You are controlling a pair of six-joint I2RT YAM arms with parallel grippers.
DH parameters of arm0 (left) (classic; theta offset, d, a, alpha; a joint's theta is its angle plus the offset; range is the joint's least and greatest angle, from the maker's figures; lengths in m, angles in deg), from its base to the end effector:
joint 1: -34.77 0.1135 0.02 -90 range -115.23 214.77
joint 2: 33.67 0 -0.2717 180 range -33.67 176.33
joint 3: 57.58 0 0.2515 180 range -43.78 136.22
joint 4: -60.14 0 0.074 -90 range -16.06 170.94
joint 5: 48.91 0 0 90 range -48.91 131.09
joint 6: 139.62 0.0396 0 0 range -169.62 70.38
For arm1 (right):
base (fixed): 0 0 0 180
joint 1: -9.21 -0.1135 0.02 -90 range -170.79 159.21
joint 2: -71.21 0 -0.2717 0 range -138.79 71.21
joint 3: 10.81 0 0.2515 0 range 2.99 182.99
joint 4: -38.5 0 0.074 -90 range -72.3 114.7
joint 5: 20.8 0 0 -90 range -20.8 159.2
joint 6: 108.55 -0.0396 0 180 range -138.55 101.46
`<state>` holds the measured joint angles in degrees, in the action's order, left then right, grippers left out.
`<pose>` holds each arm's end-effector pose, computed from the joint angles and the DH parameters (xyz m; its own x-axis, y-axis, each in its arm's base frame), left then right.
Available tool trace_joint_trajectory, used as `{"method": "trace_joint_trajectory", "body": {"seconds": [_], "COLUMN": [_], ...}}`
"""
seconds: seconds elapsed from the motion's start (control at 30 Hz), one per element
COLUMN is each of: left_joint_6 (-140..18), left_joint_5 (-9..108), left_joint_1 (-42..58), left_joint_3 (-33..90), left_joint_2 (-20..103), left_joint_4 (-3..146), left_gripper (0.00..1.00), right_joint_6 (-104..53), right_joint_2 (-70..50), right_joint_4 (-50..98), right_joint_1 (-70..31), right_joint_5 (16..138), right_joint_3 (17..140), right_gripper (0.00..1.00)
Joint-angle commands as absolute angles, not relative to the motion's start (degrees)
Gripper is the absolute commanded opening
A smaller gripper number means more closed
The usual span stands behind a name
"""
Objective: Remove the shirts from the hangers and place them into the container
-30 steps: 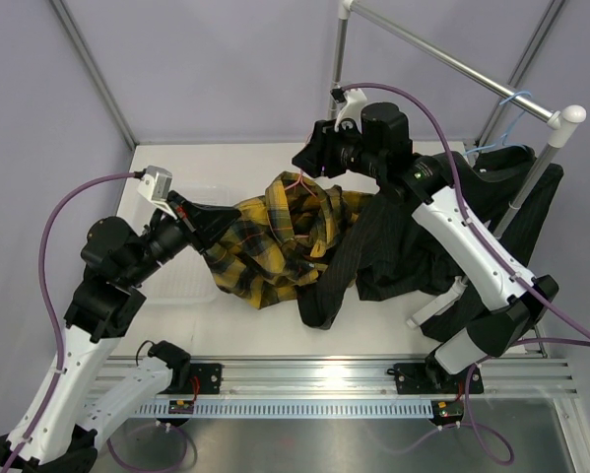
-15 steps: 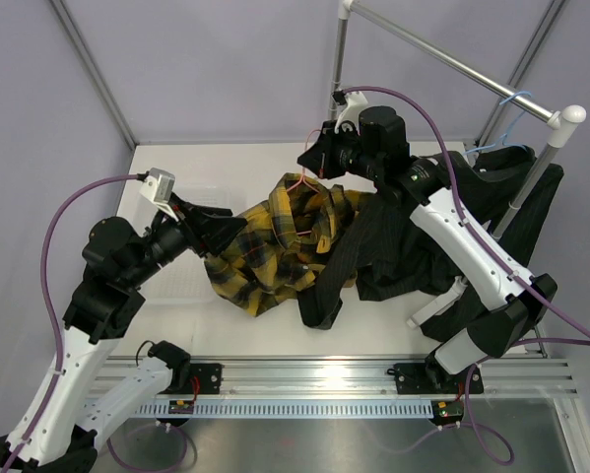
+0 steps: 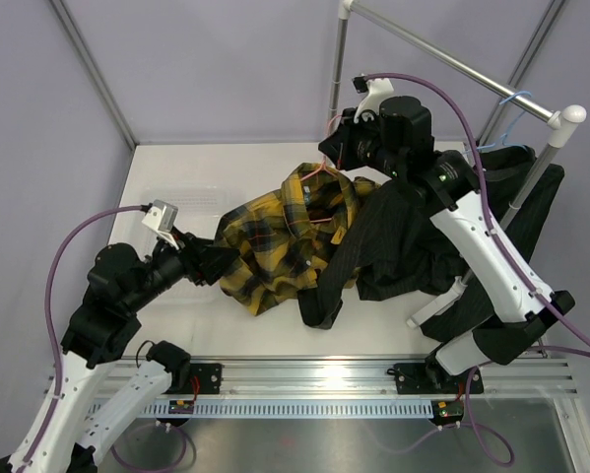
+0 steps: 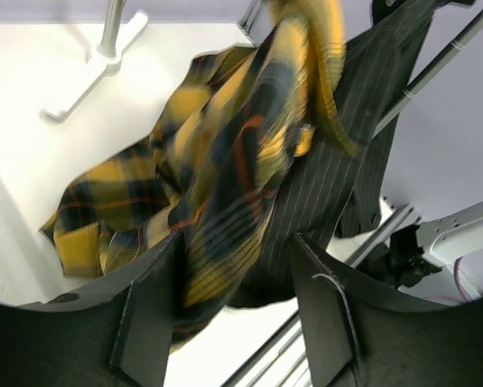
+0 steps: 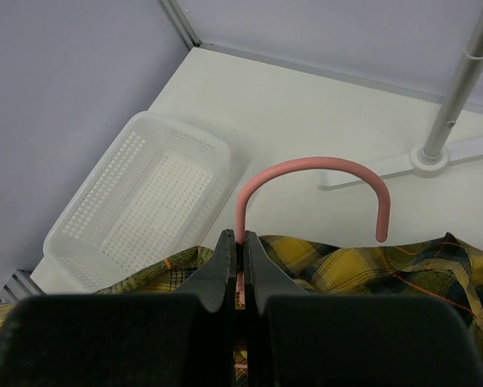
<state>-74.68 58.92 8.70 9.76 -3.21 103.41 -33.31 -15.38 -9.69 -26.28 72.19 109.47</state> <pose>0.0827 -0.0539 0.3897 -0.3835 -0.2612 -0.8858 0.5842 0.6742 -0.4518 0.2618 0.1892 0.4958 -0.3553 0.0591 -0.9329 -0.5485 0.7950 0.2593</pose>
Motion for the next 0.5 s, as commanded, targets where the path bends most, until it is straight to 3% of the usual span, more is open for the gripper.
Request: {"method": "trace_joint_trajectory", "body": {"seconds": [0.0, 0.03, 0.1, 0.13, 0.27, 0.47], "left_joint_6": [-73.35, -73.35, -73.17, -73.17, -73.26, -72.21], "left_joint_5": [57.97, 57.88, 58.14, 57.71, 56.30, 42.26], "left_joint_1": [8.75, 8.75, 8.75, 8.84, 8.75, 8.84], "left_joint_3": [8.87, 8.87, 8.95, 9.04, 9.66, 14.04], "left_joint_2": [-4.05, -4.13, -4.14, -4.05, -3.52, -5.80], "left_joint_4": [106.02, 106.45, 106.63, 106.81, 106.46, 104.79], "left_gripper": [0.55, 0.49, 0.28, 0.03, 0.00, 0.00], "right_joint_6": [-31.29, -30.85, -30.50, -30.32, -30.06, -27.95], "right_joint_2": [-12.03, -11.85, -11.24, -10.97, -9.57, -7.11], "right_joint_4": [-11.24, -11.59, -12.03, -12.30, -14.05, -18.79], "right_joint_1": [-26.56, -26.56, -26.56, -26.56, -26.56, -26.56], "right_joint_5": [66.57, 65.78, 64.20, 63.67, 62.44, 58.58], "right_joint_3": [113.47, 114.17, 114.52, 114.87, 115.84, 115.15], "right_gripper": [0.00, 0.00, 0.00, 0.00, 0.00, 0.00]}}
